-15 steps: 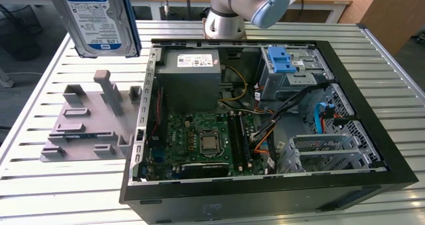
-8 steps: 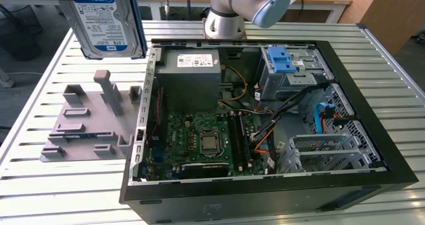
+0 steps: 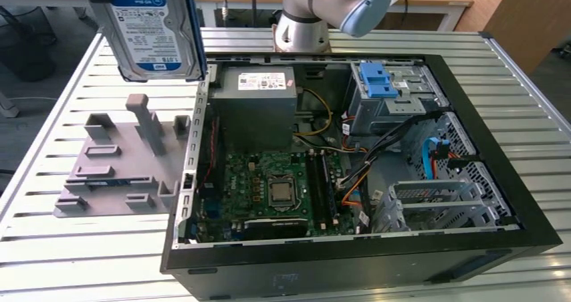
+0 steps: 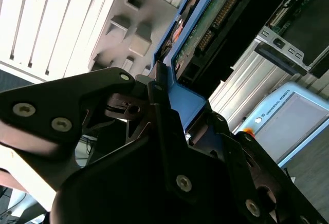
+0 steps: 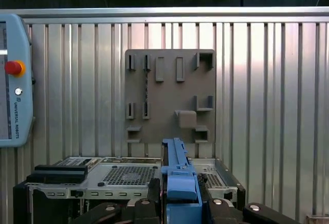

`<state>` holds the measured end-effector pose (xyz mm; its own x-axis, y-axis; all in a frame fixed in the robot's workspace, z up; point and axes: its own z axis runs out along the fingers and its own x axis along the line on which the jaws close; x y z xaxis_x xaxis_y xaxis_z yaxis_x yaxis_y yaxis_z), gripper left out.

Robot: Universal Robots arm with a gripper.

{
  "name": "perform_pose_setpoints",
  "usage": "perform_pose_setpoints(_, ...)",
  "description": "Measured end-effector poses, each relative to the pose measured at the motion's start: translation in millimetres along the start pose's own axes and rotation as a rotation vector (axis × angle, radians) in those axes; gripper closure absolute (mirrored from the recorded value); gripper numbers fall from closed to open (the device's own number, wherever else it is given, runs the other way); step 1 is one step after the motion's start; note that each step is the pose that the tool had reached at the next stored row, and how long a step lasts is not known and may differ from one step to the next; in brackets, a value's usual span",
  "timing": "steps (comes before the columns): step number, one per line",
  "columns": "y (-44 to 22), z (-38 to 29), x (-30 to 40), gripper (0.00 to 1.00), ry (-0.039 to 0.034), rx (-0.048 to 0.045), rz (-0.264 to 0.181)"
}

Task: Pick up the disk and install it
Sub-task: 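Pick up the disk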

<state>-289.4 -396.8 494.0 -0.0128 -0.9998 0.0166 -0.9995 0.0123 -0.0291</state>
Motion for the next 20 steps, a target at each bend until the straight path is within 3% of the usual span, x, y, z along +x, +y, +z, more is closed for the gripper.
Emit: perform_pose_setpoints(20,-35.2,1.1,8.5,0.64,0.0001,-0.0055,0.0)
